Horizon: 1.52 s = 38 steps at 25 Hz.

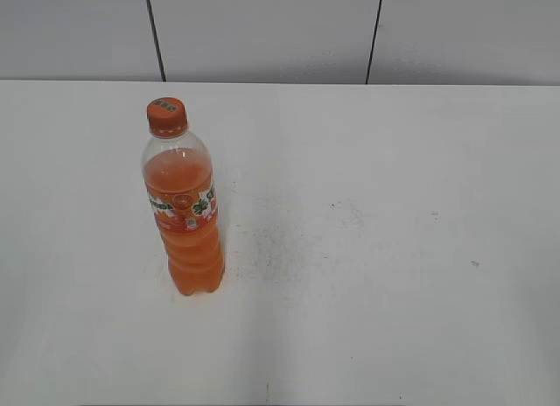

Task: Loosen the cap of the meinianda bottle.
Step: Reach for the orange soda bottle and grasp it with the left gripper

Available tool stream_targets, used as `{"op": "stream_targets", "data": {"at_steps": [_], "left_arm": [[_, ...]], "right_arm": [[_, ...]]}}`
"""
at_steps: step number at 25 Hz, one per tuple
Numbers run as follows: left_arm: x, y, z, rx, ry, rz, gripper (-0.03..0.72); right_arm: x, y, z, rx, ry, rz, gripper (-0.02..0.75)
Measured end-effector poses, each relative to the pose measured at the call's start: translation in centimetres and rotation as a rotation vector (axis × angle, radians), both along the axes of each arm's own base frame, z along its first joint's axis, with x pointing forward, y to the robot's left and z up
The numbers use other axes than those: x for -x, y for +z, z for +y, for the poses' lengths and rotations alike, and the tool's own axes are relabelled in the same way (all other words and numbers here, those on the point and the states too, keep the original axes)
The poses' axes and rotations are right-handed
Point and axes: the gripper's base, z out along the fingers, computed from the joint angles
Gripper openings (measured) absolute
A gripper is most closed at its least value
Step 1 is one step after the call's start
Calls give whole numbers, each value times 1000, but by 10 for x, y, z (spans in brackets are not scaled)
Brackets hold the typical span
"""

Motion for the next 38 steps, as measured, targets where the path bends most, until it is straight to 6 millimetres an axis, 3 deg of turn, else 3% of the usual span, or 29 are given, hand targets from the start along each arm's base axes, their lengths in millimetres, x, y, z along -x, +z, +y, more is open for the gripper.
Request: {"op": "stream_targets", "data": {"at_steps": [38], "left_arm": [[0,0,1,-6,4,0,499]], "right_arm": [[0,0,0,0,0,0,533]]}}
